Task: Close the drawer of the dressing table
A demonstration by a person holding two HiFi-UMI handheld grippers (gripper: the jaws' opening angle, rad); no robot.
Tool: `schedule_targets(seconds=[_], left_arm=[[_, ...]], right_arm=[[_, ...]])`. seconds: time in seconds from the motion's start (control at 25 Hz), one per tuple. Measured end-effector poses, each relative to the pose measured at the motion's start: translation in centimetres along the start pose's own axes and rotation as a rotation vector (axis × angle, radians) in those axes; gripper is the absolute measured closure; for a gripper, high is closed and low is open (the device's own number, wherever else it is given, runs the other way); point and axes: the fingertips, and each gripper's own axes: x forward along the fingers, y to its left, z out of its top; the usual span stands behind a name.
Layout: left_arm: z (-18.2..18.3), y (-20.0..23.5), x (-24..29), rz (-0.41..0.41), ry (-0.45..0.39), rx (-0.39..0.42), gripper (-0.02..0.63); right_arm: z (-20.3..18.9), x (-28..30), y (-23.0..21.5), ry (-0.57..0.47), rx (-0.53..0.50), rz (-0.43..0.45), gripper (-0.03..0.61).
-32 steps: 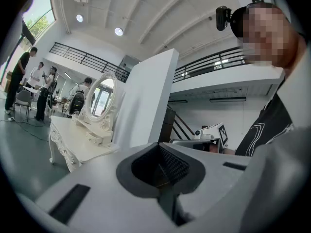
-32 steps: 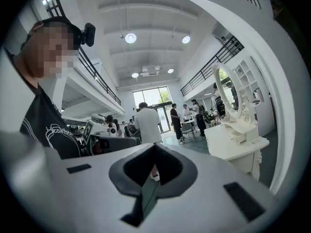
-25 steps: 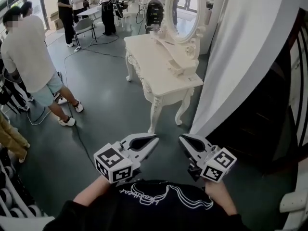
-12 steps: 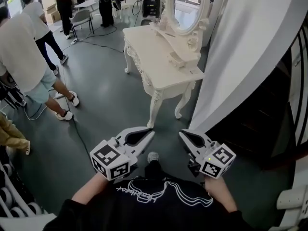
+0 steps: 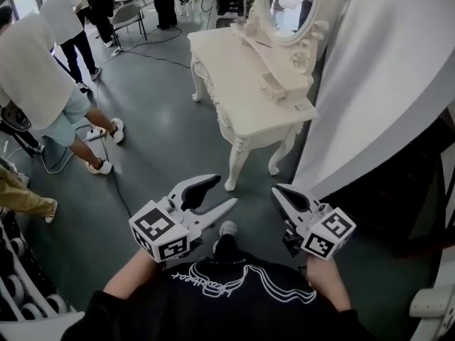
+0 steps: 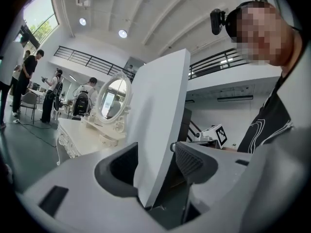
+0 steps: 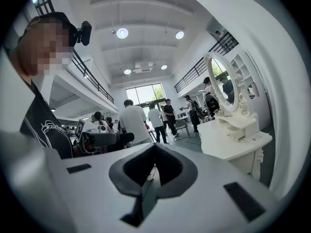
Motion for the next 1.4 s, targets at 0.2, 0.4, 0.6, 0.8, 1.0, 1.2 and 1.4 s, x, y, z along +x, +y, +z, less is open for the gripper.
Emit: schedule_targets(seconds=[0.2, 0.4, 0.6, 0.8, 1.0, 1.2, 1.4], left_arm=[[1.2, 4.7, 4.1, 0.007, 0.024, 0.022, 0.368], [2.3, 9.6, 9.6, 0.002, 0.080, 0.067, 0.357], [2.9, 14.1, 14.8, -0.006, 0.109, 0.089, 0.336], [3.3, 17.4, 18.1, -0.003, 0.131, 0.082, 0.333], [3.0, 20.6, 20.9, 0.008, 0.147, 0.085, 0.333], [2.7, 24.2, 23.8, -0.007, 0.181, 0.107, 0.334], [2.4, 29.6, 27.7, -0.035, 0.214, 0.113, 0.334]], right_arm=[[0.8, 2.6, -5.3, 0.005, 0.031, -0.026, 0.575], [2.5, 5.9, -11.1, 0.001, 0.065, -0.041, 0.575], [3.6, 8.5, -16.3, -0.006, 0.086, -0.049, 0.575], [4.4, 10.3, -19.5, -0.011, 0.098, -0.068, 0.575], [4.5, 11.7, -21.8, 0.003, 0.098, -0.096, 0.575], [4.6, 13.4, -24.9, 0.004, 0.122, -0.157, 0.575], [5.7, 16.0, -28.6, -0.011, 0.136, -0.235, 0.575]])
